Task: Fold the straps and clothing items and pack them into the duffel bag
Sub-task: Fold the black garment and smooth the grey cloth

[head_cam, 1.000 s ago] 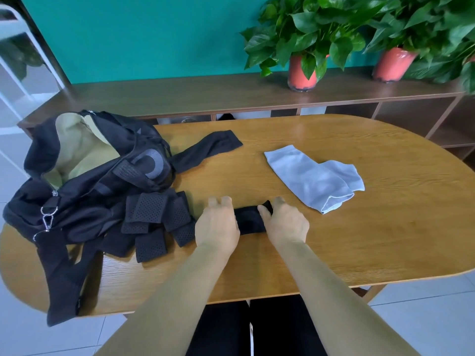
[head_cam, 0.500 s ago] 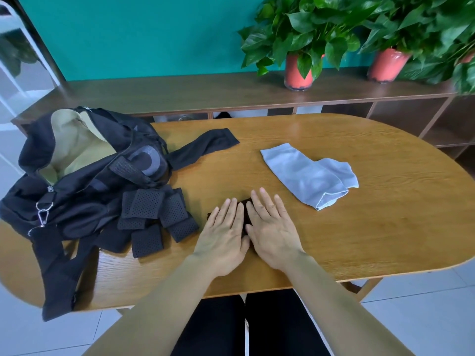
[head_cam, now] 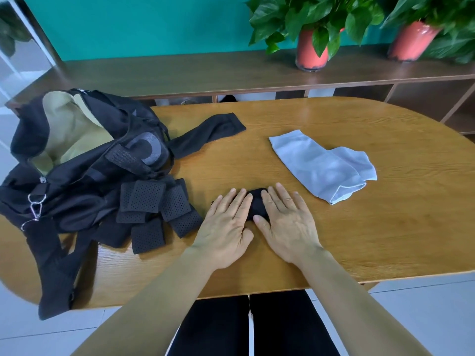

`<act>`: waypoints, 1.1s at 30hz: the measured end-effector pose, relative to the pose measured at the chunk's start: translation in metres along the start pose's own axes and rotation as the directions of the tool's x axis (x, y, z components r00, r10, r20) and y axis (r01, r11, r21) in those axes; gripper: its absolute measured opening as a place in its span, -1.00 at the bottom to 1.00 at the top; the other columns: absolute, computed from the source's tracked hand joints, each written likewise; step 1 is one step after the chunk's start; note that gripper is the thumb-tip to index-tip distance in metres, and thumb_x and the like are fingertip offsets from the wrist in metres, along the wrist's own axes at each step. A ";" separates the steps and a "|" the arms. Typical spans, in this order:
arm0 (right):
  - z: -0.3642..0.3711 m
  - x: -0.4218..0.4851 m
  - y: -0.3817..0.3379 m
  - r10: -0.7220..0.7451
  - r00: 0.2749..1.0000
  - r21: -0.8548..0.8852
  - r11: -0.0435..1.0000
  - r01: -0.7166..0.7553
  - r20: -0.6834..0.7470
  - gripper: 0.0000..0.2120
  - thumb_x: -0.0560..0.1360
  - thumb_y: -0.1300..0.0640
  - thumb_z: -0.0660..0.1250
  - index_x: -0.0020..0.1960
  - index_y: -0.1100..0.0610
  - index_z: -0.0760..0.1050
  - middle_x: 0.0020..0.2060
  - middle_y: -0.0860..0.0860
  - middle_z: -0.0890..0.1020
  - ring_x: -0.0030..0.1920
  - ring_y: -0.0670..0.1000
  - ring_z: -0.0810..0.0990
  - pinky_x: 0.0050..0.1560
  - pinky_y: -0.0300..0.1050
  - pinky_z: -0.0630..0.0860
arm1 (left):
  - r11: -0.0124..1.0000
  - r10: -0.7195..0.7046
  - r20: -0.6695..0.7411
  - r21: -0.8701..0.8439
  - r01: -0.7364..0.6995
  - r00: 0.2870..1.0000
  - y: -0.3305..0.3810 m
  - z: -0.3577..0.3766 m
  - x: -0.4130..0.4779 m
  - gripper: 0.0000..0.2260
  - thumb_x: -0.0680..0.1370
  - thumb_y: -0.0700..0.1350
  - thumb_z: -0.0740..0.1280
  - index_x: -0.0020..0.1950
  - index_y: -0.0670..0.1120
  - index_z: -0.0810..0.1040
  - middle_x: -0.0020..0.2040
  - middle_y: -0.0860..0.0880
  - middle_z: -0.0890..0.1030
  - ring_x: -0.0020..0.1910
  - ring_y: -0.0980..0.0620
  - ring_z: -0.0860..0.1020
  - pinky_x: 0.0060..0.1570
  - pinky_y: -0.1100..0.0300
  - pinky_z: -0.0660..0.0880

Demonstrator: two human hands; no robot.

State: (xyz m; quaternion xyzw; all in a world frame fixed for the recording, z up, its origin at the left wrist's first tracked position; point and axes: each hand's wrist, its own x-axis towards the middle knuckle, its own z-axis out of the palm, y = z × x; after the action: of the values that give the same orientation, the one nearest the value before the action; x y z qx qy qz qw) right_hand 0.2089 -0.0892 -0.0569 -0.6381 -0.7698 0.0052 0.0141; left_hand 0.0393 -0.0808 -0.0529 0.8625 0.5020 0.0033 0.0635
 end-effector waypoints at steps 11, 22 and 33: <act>-0.023 -0.001 -0.005 -0.131 0.991 0.077 0.988 0.134 -0.037 -0.28 0.47 -0.18 -0.42 0.56 0.11 -0.14 0.54 0.01 -0.12 0.52 -0.06 -0.22 0.50 0.00 -0.27 | 0.998 -0.036 -0.045 0.056 0.039 0.998 0.014 -0.027 -0.008 -0.42 0.64 0.06 -0.10 0.54 -0.13 -0.28 0.54 -0.07 -0.31 0.50 0.05 -0.35 0.48 0.10 -0.32; -0.017 0.005 0.013 -0.156 0.983 0.107 0.983 0.146 0.092 -0.46 0.65 -0.07 -0.14 0.56 0.03 -0.21 0.54 -0.07 -0.18 0.51 -0.12 -0.25 0.50 -0.10 -0.27 | 0.984 -0.151 0.093 -0.080 0.158 0.984 0.027 -0.028 0.004 -0.49 0.67 -0.04 -0.01 0.57 -0.12 -0.10 0.58 -0.07 -0.09 0.55 0.00 -0.16 0.52 0.10 -0.03; -0.025 0.049 0.045 -0.100 0.990 0.093 0.992 0.090 0.098 -0.48 0.65 -0.05 -0.11 0.56 0.07 -0.09 0.55 -0.03 -0.05 0.53 -0.07 -0.12 0.49 -0.04 -0.28 | 0.988 -0.116 0.031 -0.101 0.119 0.993 0.017 -0.033 0.072 -0.57 0.69 -0.04 -0.04 0.55 -0.10 0.10 0.57 -0.02 0.08 0.55 0.04 -0.04 0.44 0.15 0.08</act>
State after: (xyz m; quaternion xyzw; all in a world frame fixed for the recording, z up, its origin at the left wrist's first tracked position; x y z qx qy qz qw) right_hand 0.2453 -0.0332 -0.0326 -0.5984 -0.7980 0.0714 0.0032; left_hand 0.0870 -0.0232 -0.0221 0.8270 0.5503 0.0146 0.1142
